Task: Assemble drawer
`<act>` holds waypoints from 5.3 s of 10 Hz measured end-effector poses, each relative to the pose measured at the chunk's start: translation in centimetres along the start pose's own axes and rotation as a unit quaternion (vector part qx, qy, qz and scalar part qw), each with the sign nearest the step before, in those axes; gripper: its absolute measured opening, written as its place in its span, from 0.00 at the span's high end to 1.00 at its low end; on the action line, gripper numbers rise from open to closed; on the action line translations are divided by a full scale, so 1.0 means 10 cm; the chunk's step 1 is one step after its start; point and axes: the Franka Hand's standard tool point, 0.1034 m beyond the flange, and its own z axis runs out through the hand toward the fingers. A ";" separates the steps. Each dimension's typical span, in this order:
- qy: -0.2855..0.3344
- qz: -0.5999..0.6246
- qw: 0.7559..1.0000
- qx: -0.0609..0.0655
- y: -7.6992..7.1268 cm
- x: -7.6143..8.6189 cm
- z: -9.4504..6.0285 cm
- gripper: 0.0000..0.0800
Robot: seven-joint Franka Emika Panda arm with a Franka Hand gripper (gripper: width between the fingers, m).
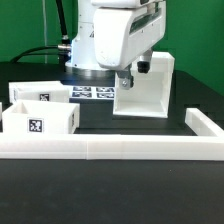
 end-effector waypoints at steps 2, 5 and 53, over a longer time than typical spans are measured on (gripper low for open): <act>-0.001 -0.007 1.000 0.005 0.02 0.00 0.01 0.19; -0.002 -0.007 1.000 0.005 0.02 0.00 0.01 0.19; 0.038 0.540 0.840 -0.037 -1.62 0.05 0.24 0.95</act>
Offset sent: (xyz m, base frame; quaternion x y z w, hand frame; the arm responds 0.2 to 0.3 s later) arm 0.0000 0.0000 0.0000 0.0000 0.0000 0.0000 1.0000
